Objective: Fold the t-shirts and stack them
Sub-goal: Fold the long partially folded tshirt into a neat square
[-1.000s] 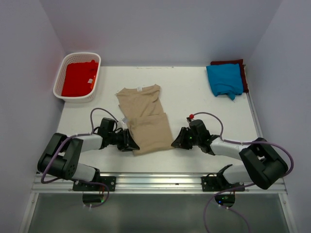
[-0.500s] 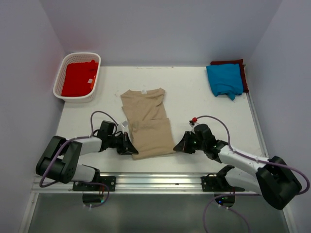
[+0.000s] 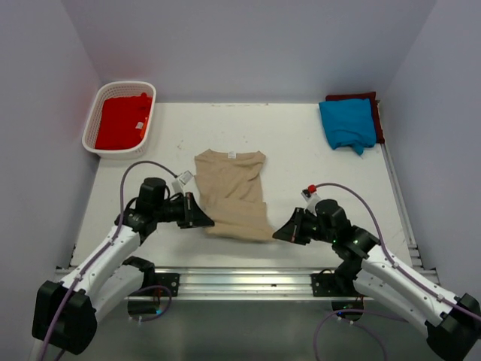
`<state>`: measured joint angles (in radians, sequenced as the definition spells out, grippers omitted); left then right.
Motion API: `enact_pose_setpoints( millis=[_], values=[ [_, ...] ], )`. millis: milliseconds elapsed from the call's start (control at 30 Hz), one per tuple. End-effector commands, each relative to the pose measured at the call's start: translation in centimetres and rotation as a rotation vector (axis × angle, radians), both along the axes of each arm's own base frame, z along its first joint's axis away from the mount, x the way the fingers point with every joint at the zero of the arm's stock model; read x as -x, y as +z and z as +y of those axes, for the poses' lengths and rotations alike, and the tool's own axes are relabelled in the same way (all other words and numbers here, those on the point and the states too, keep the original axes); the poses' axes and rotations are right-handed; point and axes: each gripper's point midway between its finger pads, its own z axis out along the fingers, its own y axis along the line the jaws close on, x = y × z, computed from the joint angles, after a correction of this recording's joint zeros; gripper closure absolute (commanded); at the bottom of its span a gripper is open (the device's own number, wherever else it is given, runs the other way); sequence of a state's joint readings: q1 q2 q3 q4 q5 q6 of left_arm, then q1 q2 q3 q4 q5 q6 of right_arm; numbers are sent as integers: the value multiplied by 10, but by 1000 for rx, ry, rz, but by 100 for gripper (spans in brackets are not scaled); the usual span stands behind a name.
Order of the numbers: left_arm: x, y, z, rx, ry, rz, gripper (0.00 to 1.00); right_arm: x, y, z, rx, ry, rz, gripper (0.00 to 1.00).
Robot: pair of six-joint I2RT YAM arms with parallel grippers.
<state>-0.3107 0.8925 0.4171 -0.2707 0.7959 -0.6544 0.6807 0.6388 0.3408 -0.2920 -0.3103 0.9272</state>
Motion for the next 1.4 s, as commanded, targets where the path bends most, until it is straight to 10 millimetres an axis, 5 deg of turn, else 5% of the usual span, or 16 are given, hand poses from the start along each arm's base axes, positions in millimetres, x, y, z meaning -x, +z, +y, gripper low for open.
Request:
enact_pose_setpoints(
  millis=[0,200,267,300,333,433,567,867,1100,1167,1233,1267,1300,1367],
  values=[
    [-11,22,0,-8,40,-5,95,-6,39,9,-41,24,-57,100],
    [-34,22,-1,-40,74,-49,96,-53,77,19,9,-19,-245,100],
    [-45,22,0,-56,95,-76,97,-70,71,26,60,-9,-263,100],
    [-52,17,2,-80,113,-77,97,-82,86,34,41,-10,-311,100],
    [-59,19,1,-80,122,-97,97,-93,73,40,85,-7,-287,100],
    [-83,20,5,-96,164,-121,100,-122,83,54,77,1,-334,100],
    [-116,26,16,-94,226,-152,100,-159,73,66,111,5,-338,100],
    [-183,4,45,-85,316,-91,100,-237,76,58,135,-50,-352,100],
    [-257,-16,35,-13,307,-61,100,-307,64,67,146,-85,-338,100],
    [-293,4,36,7,321,-131,100,-328,39,72,157,-96,-294,100],
    [-333,17,35,38,331,-174,100,-360,54,75,130,-136,-326,100],
    [-346,20,35,47,335,-183,100,-374,25,75,157,-156,-281,100],
    [-371,32,34,92,341,-224,100,-399,48,79,138,-190,-333,100],
    [-398,45,39,125,370,-277,76,-428,22,74,200,-259,-321,100]
  ],
)
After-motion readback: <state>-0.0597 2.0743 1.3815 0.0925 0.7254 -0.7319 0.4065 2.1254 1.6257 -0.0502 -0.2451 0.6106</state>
